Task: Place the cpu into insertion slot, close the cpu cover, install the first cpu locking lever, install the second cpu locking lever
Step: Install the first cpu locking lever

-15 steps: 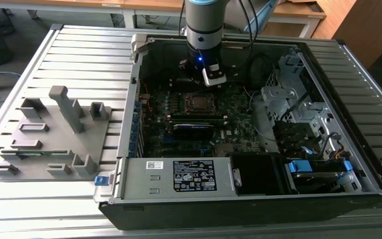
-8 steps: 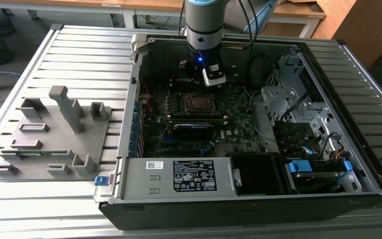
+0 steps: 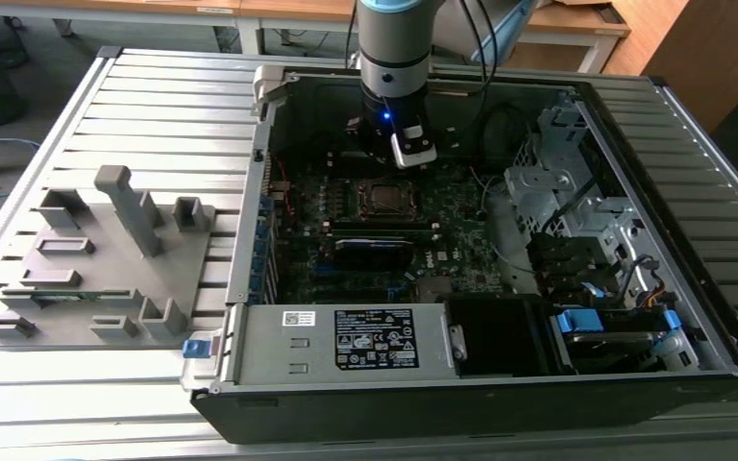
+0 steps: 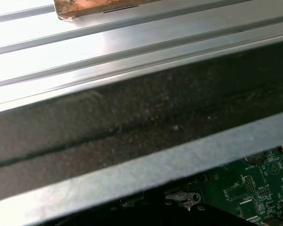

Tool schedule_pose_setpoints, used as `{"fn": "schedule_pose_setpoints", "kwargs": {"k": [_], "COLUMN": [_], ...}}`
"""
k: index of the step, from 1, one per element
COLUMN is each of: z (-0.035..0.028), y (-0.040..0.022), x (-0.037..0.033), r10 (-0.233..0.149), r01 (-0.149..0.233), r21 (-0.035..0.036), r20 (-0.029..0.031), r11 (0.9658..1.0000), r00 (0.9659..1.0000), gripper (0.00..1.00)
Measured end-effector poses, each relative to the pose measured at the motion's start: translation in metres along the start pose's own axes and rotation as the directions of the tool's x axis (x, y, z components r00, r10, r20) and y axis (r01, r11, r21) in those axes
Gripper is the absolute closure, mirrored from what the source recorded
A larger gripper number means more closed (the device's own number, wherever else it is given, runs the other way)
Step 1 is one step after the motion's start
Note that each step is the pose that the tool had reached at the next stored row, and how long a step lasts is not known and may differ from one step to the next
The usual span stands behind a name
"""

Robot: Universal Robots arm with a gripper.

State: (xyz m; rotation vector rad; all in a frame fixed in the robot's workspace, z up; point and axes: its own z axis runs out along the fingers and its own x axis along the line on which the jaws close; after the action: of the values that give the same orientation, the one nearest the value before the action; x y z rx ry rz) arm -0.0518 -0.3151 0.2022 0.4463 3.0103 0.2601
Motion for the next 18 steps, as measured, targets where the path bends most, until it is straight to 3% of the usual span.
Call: {"fn": "schedule_pose_setpoints", "kwargs": {"k": [8,12,18], "z": [0.0000,0.0003,0.0005], "y": [0.0001,0.0001,0.0010], "x": [0.0001,0.0003,0.0017], "r10": [0.000,-0.002,-0.002], "r01": [0.000,0.002,0.002], "r21": [0.0020,-0.0004,-0.0015], "r20": [0.0011,0.0084,0.0121], "r11": [1.0000,1.0000,1.0000], "r00": [1.0000,1.0000,0.9999], "gripper": [0.89,0.89,0.89]}}
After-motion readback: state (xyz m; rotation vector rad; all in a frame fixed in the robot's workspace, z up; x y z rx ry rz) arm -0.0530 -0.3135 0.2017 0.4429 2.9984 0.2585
